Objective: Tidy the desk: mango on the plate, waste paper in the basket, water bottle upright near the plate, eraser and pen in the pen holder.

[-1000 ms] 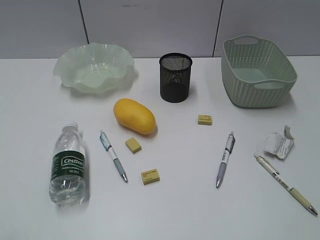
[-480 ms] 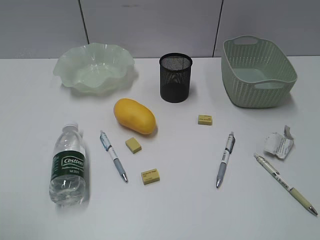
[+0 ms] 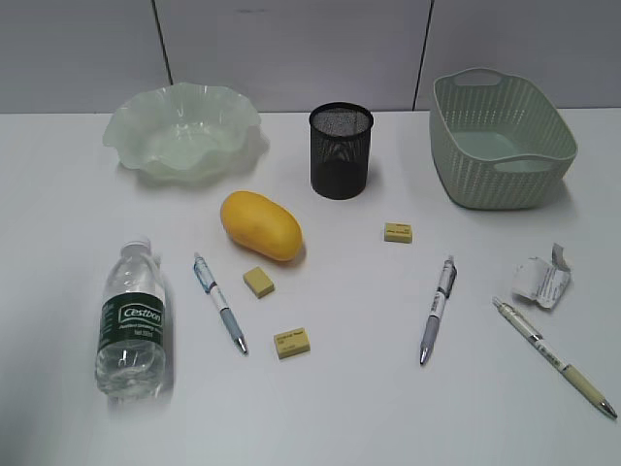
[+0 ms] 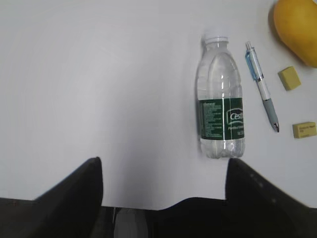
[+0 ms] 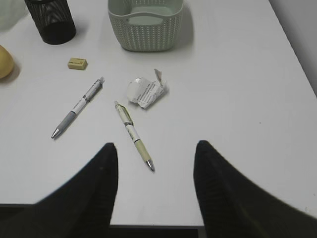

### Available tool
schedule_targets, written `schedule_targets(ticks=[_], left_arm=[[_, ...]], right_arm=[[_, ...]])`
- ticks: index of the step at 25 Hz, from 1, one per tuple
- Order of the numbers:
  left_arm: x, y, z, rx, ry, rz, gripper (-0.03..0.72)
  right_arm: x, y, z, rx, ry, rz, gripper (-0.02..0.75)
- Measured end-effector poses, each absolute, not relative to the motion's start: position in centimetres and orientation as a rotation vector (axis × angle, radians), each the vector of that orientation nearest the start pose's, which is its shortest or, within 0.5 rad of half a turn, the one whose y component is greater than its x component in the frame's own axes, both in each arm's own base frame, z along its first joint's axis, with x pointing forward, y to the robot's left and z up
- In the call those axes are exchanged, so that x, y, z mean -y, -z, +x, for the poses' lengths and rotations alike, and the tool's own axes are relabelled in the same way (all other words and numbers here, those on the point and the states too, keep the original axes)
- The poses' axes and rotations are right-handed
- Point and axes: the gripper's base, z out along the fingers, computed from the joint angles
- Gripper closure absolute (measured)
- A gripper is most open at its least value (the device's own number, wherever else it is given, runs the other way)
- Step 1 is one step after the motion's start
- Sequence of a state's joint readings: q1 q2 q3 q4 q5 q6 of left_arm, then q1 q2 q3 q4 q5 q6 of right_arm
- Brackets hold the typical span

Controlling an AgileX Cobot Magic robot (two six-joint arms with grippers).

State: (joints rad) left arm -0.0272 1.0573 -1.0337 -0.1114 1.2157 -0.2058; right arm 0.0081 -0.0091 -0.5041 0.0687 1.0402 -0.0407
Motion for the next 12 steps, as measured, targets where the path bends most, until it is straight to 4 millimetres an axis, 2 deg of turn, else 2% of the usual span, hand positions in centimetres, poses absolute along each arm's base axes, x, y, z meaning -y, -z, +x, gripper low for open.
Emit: schedule_targets(ticks=[4, 12], left_arm=[[3.3, -33.8, 21.3, -2.794, 0.254, -0.209, 0.106], [11.5, -30.0, 27.7, -2.88, 0.417, -0.18, 0.106]], right_arm=[[-0.5, -28.0, -0.6, -2.008, -0.061, -0.052, 0.335], [-0.5, -28.0, -0.6, -2.008, -0.061, -0.052, 0.335]])
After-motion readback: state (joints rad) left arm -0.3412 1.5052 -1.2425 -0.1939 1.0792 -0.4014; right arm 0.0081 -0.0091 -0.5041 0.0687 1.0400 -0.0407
